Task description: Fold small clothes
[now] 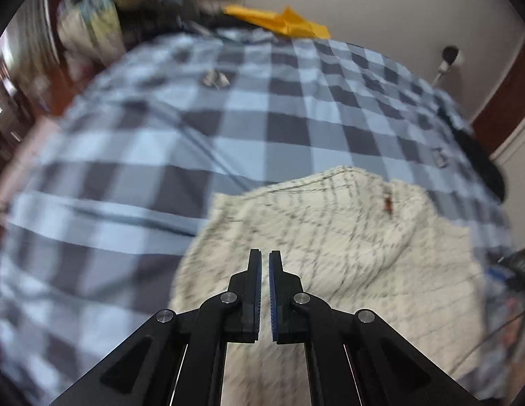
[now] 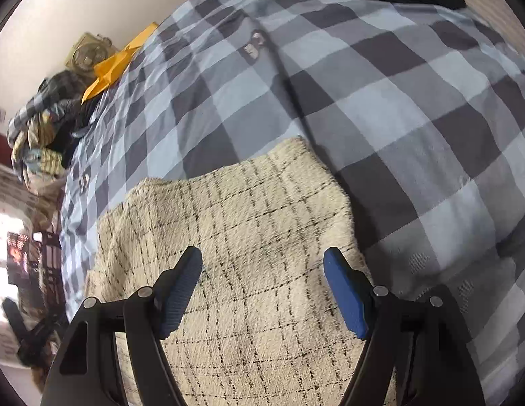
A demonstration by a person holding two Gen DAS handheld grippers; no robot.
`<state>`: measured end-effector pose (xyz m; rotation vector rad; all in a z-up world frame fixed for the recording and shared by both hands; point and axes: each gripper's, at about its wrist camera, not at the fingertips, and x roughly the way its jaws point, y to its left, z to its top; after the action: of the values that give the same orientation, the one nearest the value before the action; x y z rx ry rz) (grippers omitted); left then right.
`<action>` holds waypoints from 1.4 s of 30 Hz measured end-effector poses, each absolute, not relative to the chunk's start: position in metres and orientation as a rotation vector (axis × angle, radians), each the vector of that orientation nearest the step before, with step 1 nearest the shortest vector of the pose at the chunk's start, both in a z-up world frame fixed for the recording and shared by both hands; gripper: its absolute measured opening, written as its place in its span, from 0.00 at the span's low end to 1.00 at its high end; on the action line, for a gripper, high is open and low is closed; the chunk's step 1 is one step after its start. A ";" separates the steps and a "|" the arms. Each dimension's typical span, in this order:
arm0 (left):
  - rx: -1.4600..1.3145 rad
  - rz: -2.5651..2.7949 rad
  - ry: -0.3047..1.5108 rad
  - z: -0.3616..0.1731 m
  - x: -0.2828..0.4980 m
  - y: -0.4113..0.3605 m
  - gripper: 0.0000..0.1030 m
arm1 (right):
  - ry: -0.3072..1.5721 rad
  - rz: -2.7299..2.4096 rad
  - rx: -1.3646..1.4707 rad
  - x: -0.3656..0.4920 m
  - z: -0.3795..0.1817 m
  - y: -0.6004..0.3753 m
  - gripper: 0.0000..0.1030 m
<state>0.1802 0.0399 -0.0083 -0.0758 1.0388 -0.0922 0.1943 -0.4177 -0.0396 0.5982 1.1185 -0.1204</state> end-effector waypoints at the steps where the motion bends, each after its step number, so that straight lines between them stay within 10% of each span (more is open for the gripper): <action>1: -0.031 -0.045 1.033 0.000 0.168 0.036 0.03 | 1.118 -0.119 0.566 0.194 -0.039 -0.412 0.69; 16: 0.074 0.049 1.148 -0.027 0.162 0.075 0.03 | 1.221 0.285 0.292 0.268 -0.003 -0.226 0.69; 28: -0.150 0.001 1.135 -0.017 0.154 0.123 0.03 | 1.523 0.232 -0.130 0.359 -0.097 -0.112 0.69; 29: -0.161 -0.003 1.136 -0.018 0.154 0.125 0.03 | 1.524 0.219 -0.170 0.355 -0.102 -0.110 0.66; 31: -0.188 -0.011 1.145 -0.019 0.153 0.130 0.03 | 1.491 0.231 -0.185 0.346 -0.100 -0.106 0.22; 42: -0.244 -0.019 1.158 -0.023 0.152 0.137 0.03 | 1.259 0.266 -0.106 0.309 -0.040 -0.095 0.02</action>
<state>0.1518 0.1367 -0.0229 -0.2443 1.1581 -0.0195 0.3089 -0.0948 -0.0397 -0.1064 1.2589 0.2658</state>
